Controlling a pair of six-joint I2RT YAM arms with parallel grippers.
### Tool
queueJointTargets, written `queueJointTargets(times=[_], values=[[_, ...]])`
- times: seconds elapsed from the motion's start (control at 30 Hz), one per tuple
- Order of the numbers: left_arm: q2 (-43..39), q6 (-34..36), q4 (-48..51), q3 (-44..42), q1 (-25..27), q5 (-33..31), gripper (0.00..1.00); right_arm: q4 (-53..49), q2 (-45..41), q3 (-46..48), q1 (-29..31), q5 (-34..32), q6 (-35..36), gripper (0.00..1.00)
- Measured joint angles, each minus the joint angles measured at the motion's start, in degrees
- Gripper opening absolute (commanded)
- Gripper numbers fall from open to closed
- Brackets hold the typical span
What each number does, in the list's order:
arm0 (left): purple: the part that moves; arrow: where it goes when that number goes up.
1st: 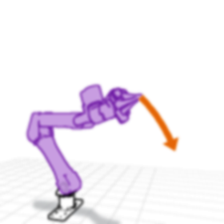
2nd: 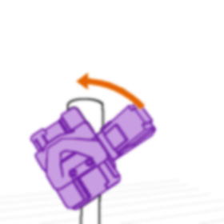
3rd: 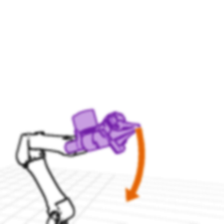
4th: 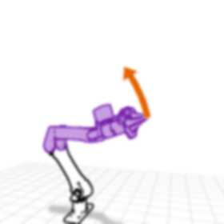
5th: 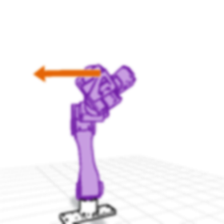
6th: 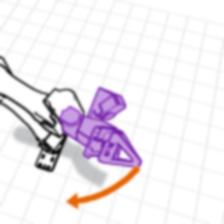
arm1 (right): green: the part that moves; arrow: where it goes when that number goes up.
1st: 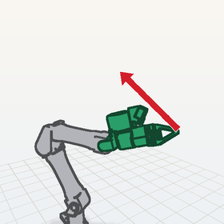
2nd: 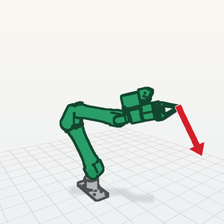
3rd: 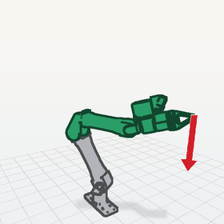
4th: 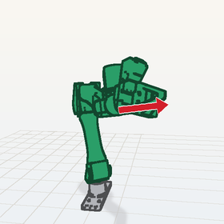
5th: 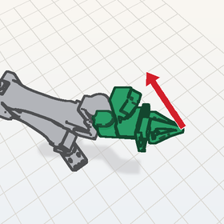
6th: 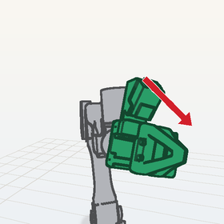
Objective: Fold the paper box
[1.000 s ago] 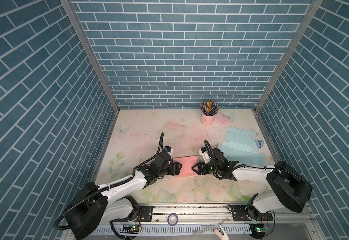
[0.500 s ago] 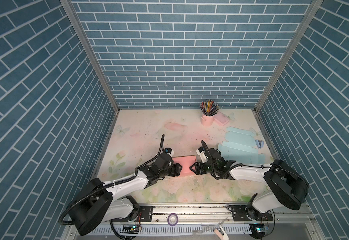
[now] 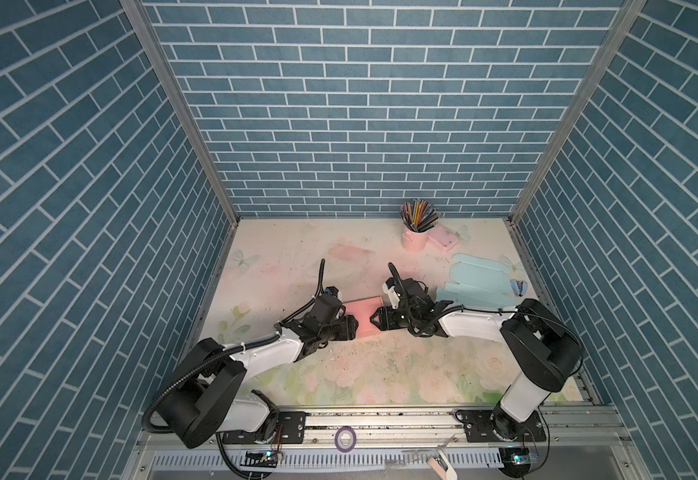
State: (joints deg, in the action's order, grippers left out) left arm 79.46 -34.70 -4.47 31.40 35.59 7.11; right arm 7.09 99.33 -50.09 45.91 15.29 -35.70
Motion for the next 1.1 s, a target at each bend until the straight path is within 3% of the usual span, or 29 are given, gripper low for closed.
queueJointTargets(times=[0.57,1.1], values=[[20.2,4.79,-0.5,20.26,-15.45,7.72,0.69,-6.84,21.57,-31.71,-7.3,2.08,5.2,0.62],[26.97,9.25,2.58,32.24,-24.09,10.14,0.69,-10.54,33.44,-48.94,-7.58,6.93,5.77,0.61]])
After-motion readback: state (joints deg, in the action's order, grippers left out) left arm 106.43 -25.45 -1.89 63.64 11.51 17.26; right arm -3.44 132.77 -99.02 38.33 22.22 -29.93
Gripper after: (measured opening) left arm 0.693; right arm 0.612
